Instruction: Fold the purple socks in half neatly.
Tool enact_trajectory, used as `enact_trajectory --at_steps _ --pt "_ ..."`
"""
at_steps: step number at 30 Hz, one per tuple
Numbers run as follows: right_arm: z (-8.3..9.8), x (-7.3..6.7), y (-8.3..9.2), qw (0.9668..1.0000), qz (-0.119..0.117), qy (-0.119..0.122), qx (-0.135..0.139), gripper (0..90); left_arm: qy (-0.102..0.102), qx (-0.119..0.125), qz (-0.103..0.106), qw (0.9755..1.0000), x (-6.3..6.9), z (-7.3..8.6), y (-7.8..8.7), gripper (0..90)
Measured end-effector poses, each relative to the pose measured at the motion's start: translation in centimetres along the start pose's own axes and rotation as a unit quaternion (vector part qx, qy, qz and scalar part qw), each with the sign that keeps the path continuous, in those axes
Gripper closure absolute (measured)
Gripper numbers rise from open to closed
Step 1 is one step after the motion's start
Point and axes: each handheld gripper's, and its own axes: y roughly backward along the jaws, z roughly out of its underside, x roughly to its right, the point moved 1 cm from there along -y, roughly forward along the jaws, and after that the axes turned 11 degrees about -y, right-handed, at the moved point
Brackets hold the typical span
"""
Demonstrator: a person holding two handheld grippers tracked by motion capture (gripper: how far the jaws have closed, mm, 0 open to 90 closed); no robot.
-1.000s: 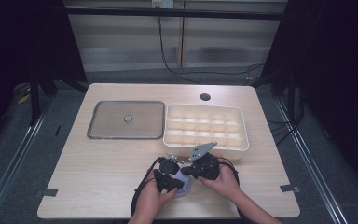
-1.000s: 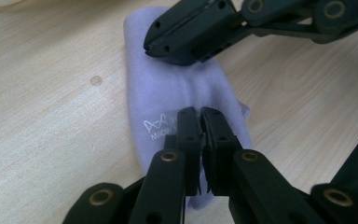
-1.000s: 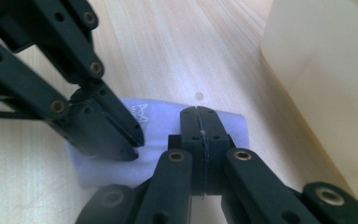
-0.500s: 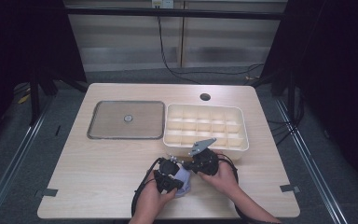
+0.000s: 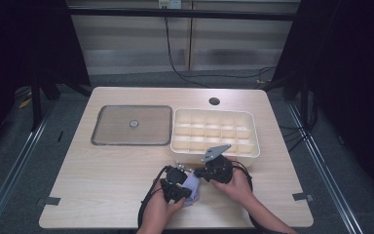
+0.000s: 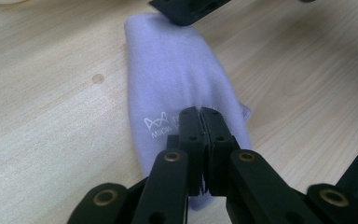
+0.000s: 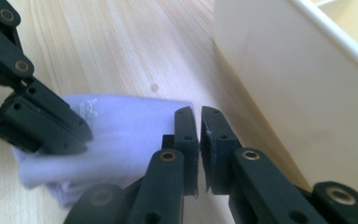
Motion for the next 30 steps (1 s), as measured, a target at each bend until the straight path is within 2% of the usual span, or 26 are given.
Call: enact_trajectory --at_steps 6,15,17,22,27,30 --pt "0.6 0.7 1.2 1.0000 0.004 0.004 -0.002 83.7 0.012 0.015 0.007 0.9998 0.2 -0.2 -0.4 87.9" --pt "1.7 1.6 3.2 0.9997 0.014 -0.015 0.013 82.1 0.003 0.022 0.010 0.9997 1.0 -1.2 -1.3 87.8" --pt "1.9 1.7 3.7 0.9997 0.018 -0.013 0.011 81.8 0.009 0.031 0.012 0.9994 1.2 -1.3 -1.5 87.5" --pt "2.1 1.9 4.1 0.9997 0.020 -0.016 0.002 81.7 0.021 0.038 0.041 0.9982 0.9 -1.3 -1.6 83.9" --pt "2.1 1.9 4.2 0.9996 0.017 -0.021 0.002 80.7 0.028 0.026 0.065 0.9971 0.7 -1.6 -1.4 76.2" --pt "2.3 1.8 3.9 0.9997 0.016 -0.020 0.001 80.3 0.027 0.025 0.064 0.9973 0.4 -1.8 -0.9 73.9"
